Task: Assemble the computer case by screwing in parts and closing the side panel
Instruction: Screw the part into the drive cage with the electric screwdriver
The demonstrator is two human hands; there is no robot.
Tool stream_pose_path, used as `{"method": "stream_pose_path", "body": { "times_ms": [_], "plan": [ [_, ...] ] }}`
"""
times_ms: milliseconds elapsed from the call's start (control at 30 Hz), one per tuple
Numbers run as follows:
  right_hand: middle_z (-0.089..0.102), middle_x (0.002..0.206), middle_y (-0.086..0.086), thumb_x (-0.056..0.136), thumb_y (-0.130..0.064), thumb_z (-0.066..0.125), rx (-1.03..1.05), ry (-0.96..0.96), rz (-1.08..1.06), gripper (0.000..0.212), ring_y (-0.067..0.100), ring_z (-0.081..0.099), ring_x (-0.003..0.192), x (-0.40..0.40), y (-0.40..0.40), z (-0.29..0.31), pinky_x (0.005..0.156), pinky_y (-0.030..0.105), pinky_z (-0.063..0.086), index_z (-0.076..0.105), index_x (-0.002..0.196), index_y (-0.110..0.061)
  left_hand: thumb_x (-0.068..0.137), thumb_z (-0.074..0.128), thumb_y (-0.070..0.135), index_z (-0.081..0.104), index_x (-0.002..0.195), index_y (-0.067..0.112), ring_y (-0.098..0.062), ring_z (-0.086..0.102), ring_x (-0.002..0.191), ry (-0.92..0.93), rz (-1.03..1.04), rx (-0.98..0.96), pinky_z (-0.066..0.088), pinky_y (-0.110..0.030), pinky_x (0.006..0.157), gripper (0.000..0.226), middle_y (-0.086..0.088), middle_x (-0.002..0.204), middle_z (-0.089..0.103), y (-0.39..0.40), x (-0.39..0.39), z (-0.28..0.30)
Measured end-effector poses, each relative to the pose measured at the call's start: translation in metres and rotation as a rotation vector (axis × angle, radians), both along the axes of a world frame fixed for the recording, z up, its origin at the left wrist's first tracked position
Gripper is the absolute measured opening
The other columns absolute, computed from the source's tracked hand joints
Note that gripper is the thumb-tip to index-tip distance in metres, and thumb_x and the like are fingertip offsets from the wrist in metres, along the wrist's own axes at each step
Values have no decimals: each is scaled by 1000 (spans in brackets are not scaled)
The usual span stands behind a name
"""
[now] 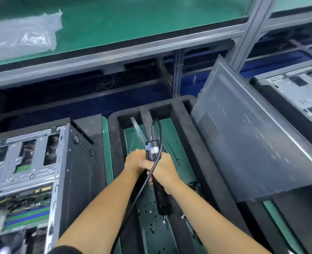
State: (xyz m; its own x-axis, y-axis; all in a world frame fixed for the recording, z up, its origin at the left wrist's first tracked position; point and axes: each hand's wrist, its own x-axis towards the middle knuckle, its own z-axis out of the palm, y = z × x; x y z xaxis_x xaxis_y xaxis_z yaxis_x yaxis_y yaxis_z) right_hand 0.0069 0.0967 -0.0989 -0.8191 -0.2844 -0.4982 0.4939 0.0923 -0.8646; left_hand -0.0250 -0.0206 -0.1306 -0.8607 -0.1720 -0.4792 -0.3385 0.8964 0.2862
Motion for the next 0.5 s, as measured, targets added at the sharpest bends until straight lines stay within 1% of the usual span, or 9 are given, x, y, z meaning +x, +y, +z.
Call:
{"method": "stream_pose_path", "body": {
  "times_ms": [33, 100, 200, 233, 300, 367, 433, 500],
  "plan": [
    [53, 51, 4, 74, -9, 74, 11, 2, 14, 14, 21, 49, 47, -1, -1, 1, 43, 28, 44, 60, 76, -10, 87, 51, 9, 56, 73, 2, -37, 62, 96, -1, 7, 9, 49, -40, 79, 17, -21, 99, 66, 0, 1, -1],
    [54, 53, 6, 75, -7, 72, 32, 21, 28, 13, 22, 50, 49, -4, -1, 2, 44, 29, 45, 60, 77, -9, 87, 51, 7, 51, 66, 5, -38, 62, 95, 4, 22, 34, 48, -41, 78, 21, -24, 97, 65, 0, 2, -2],
    [56, 56, 9, 75, -8, 72, 52, 38, 39, 14, 22, 49, 45, -6, -1, 3, 45, 30, 45, 60, 81, -6, 85, 50, 7, 40, 57, 14, -37, 62, 92, 20, 15, 36, 48, -39, 75, 31, -20, 88, 63, -2, 1, -8],
    [56, 56, 9, 75, -8, 72, 55, 38, 36, 15, 22, 48, 43, -6, -1, 4, 46, 30, 45, 60, 83, -6, 86, 49, 7, 38, 57, 16, -36, 62, 91, 17, 2, 24, 48, -37, 74, 32, -18, 88, 63, -2, 0, -9],
    [55, 55, 7, 74, -8, 72, 55, 45, 30, 15, 21, 47, 42, -8, 0, 5, 46, 31, 45, 59, 81, -7, 85, 47, 6, 38, 59, 16, -33, 62, 89, 11, -11, -5, 47, -35, 73, 29, -15, 89, 63, -2, 0, -9],
    [54, 54, 6, 75, -8, 72, 53, 68, 33, 15, 21, 48, 42, -9, 1, 8, 47, 31, 45, 57, 78, -10, 83, 46, 4, 45, 64, 11, -30, 61, 83, 13, 8, 5, 49, -35, 71, 20, -13, 92, 65, -2, 0, -8],
    [54, 53, 6, 75, -8, 73, 50, 109, 24, 16, 22, 49, 45, -10, 1, 14, 47, 30, 46, 57, 75, -11, 80, 48, 3, 52, 69, 7, -30, 60, 78, 23, 68, 80, 51, -39, 70, 12, -17, 89, 66, -4, -3, -5],
    [53, 52, 8, 73, -8, 73, 35, 181, 12, 17, 24, 50, 48, -10, 1, 24, 49, 31, 48, 56, 71, -10, 79, 52, 3, 49, 63, 9, -31, 58, 76, 38, 107, 170, 53, -42, 75, 18, -19, 82, 65, -9, -9, 2]
  ]
}}
